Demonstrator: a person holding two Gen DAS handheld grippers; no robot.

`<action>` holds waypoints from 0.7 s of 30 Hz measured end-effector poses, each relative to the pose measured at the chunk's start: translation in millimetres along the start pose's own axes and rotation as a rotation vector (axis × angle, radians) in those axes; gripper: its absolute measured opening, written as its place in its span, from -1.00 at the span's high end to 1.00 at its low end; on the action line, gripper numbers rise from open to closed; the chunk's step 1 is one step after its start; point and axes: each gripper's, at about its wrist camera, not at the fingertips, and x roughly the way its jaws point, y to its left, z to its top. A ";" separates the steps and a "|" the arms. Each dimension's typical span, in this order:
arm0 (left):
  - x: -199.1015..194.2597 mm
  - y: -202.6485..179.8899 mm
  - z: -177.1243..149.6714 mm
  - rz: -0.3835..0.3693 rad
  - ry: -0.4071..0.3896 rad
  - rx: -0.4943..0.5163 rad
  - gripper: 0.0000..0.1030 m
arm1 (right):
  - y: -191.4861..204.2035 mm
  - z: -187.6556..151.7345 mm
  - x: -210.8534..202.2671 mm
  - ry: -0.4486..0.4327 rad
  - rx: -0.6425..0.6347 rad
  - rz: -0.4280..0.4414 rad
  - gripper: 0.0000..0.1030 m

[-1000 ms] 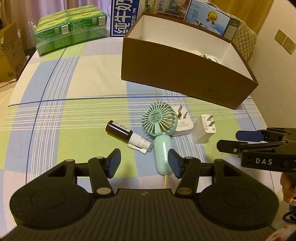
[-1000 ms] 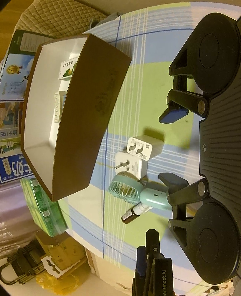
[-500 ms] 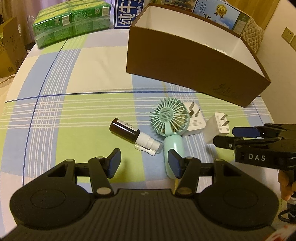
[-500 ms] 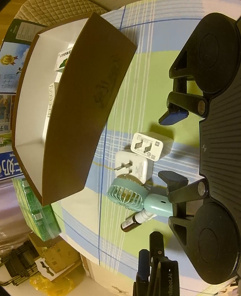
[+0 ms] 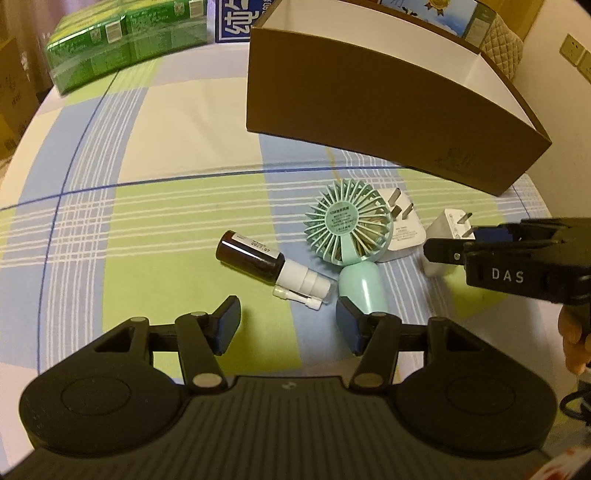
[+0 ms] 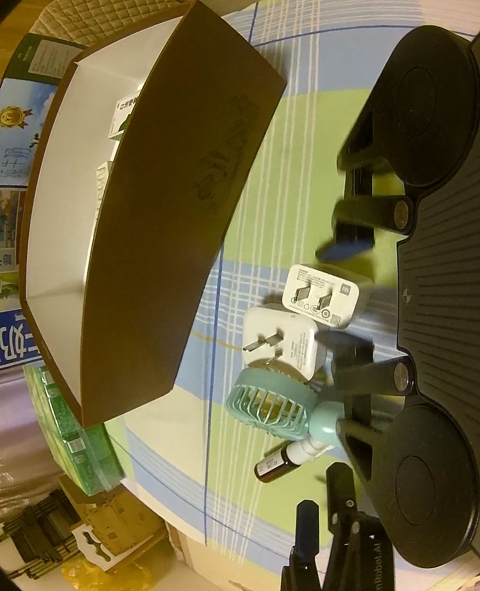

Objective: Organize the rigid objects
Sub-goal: 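Reach the right tool to the white charger and close on it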

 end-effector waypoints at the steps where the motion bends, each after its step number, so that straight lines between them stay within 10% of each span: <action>1: 1.0 1.6 0.6 -0.008 0.000 -0.014 -0.03 | 0.3 -0.3 0.1 -0.002 -0.005 -0.002 0.41; 21: 27.0 7.2 25.0 0.059 0.000 -0.118 0.00 | -30.6 -8.4 -13.3 -0.016 0.012 -0.112 0.56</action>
